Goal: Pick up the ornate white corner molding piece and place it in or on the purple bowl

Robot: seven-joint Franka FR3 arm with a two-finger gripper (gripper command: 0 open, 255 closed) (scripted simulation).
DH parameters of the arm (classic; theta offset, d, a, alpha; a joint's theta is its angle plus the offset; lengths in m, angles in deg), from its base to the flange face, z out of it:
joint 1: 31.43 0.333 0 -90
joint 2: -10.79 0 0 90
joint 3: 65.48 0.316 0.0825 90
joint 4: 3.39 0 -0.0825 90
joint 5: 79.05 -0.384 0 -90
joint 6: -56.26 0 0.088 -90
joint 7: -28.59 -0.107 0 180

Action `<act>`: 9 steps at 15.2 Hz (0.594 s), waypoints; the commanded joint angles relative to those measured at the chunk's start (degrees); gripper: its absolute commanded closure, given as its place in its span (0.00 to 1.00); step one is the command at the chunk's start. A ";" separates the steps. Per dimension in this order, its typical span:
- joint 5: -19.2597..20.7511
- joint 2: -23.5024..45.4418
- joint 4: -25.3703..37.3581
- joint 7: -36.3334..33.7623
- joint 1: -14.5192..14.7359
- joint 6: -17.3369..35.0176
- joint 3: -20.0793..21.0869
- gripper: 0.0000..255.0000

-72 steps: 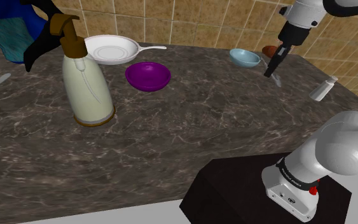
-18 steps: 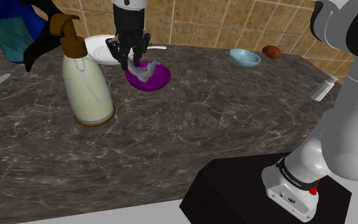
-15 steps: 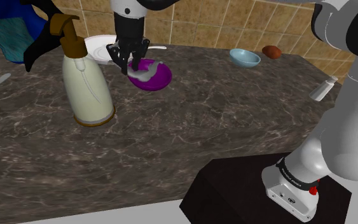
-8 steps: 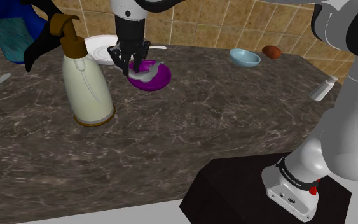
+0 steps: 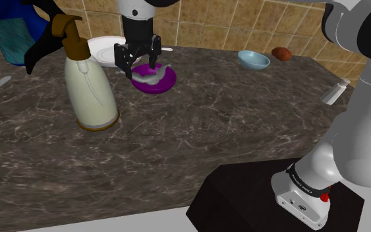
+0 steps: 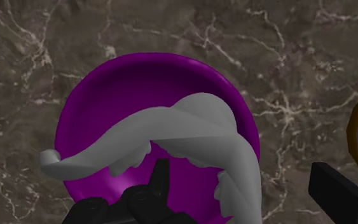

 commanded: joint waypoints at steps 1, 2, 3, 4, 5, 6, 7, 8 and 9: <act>0.15 0.68 4.47 0.10 0.43 -3.86 0.04 0.00; 0.23 0.99 6.48 0.13 0.66 -5.55 0.06 0.00; 0.23 0.99 6.48 0.13 0.66 -5.55 0.06 0.00; 0.23 0.97 6.45 0.13 0.65 -5.54 0.06 0.00; 0.23 0.99 6.47 0.13 0.66 -5.55 0.06 0.00; 0.23 0.99 6.47 0.13 0.66 -5.55 0.06 0.00; 0.23 0.99 6.48 0.13 0.66 -5.55 0.06 0.00; 0.23 0.99 6.48 0.13 0.66 -5.55 0.06 0.00; 0.23 0.99 6.48 0.13 0.66 -5.55 0.06 0.00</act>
